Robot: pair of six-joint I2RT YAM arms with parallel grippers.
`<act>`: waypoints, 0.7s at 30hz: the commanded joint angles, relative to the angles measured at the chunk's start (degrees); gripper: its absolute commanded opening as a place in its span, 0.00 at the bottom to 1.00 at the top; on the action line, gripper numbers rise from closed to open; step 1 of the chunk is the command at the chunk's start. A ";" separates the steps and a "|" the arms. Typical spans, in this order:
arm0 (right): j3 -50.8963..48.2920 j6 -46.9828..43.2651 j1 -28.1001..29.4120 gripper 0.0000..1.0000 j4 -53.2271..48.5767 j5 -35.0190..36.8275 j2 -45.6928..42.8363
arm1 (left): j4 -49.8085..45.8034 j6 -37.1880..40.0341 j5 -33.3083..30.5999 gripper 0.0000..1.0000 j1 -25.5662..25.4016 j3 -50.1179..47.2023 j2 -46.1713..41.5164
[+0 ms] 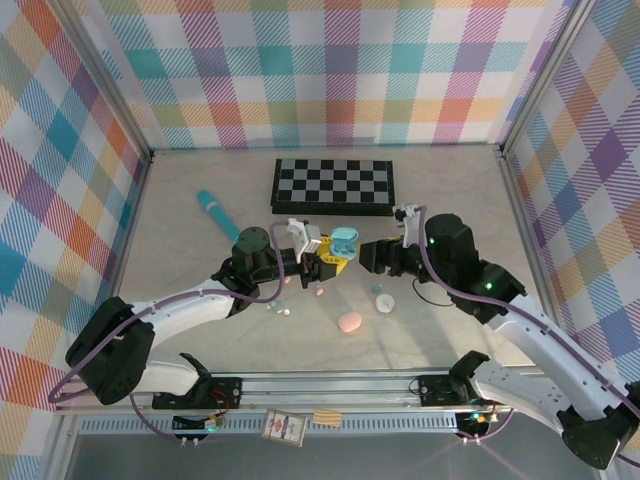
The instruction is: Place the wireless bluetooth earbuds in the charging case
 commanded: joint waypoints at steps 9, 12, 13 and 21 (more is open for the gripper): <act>-9.36 -1.46 -0.13 0.69 8.04 3.22 -6.99 | 5.84 0.00 -9.02 0.28 4.52 -4.84 -0.23; -10.32 0.17 -0.22 0.68 7.00 6.55 -6.32 | 6.07 -0.10 -10.27 0.28 5.25 -5.57 -1.07; -10.81 0.88 -0.24 0.68 6.89 7.61 -6.10 | 5.99 -0.14 -10.68 0.27 5.51 -5.76 -1.41; -10.90 6.63 -6.44 0.64 -0.85 7.46 0.47 | 5.72 -0.34 -10.81 0.27 6.95 -7.35 -4.70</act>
